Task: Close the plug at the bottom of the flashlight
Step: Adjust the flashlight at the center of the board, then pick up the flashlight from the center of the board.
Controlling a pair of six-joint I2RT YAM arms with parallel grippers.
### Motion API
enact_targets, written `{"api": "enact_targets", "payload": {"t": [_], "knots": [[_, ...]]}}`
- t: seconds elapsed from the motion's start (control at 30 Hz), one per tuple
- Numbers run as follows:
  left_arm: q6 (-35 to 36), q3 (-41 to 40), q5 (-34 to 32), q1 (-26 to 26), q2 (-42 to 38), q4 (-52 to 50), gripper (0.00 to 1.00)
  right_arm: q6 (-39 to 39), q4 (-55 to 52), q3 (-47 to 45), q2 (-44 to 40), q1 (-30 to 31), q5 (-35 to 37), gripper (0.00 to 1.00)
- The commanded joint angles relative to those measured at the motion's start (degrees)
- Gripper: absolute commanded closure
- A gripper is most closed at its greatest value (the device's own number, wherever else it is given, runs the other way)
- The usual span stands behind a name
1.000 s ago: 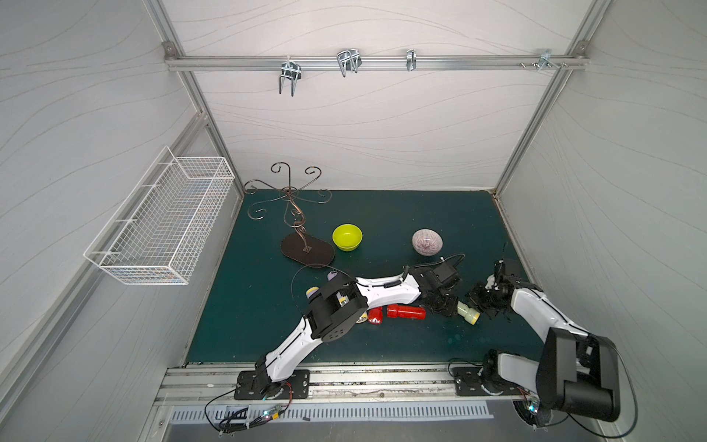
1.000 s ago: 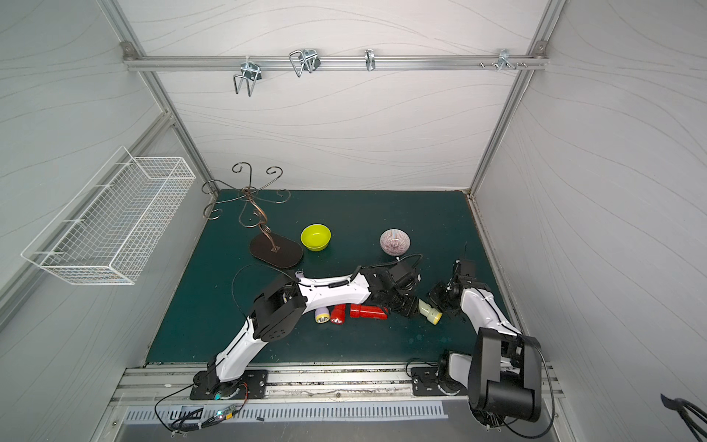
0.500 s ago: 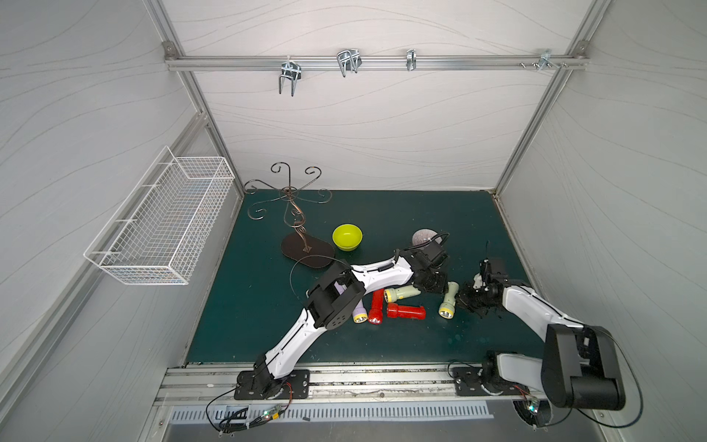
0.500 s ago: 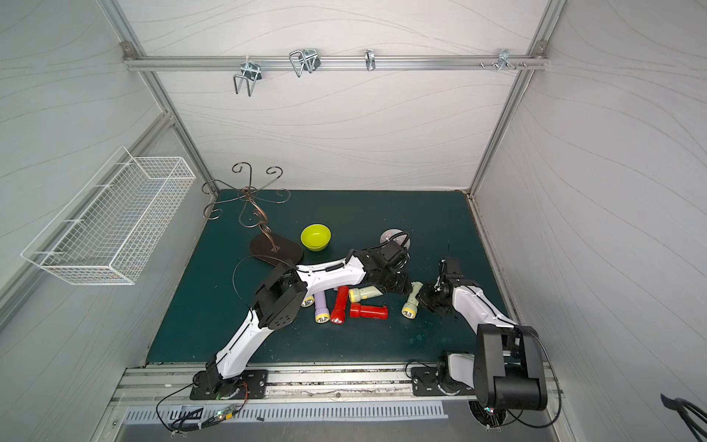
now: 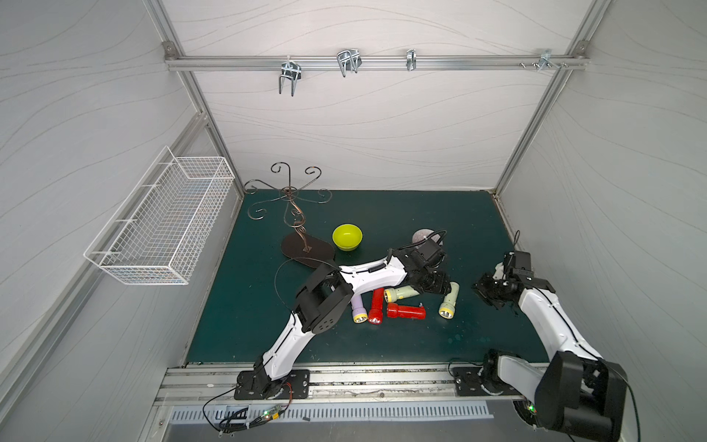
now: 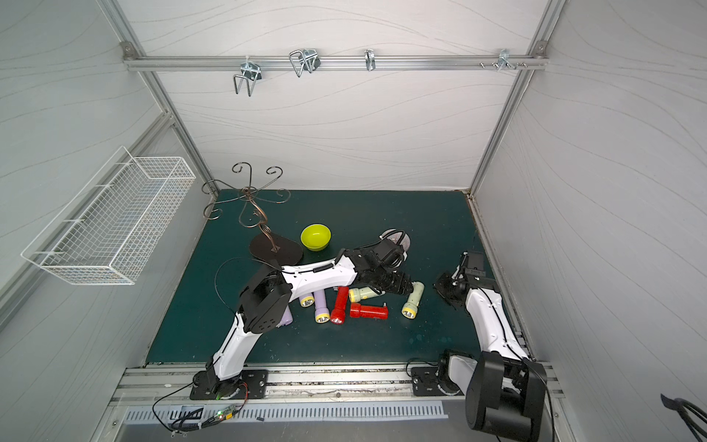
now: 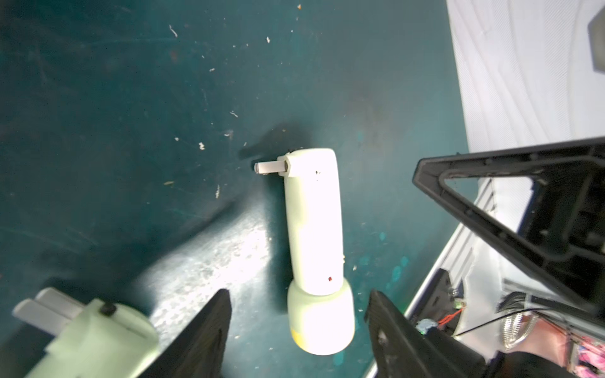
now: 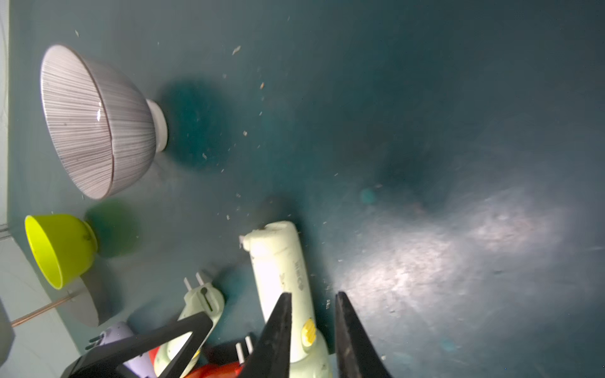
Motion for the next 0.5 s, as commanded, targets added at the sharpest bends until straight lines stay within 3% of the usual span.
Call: {"api": "enact_targets", "payload": {"t": [0.0,0.1,0.33,0.47], "knots": [[1.68,4.64,0.18,-1.51,0.68,-2.45,0.21,0.17,-1.74,-0.88,-1.67,-1.67,-2.26,0.61],[4.35,9.67,-2.65,-3.59,3.12,-6.96,0.19,0.15,-1.95,-0.44,-2.12,-2.29,-1.94,0.49],[8.82,20.67,-10.45,-6.47,10.16,-16.48,0.20,0.99,-1.78,-1.00,-5.00,-3.79,-1.03,0.48],[9.04,21.82,-13.48,-6.75,11.77,-18.21,0.21,1.04,-2.70,-1.42,-7.09,-5.59,0.21,0.48]]}}
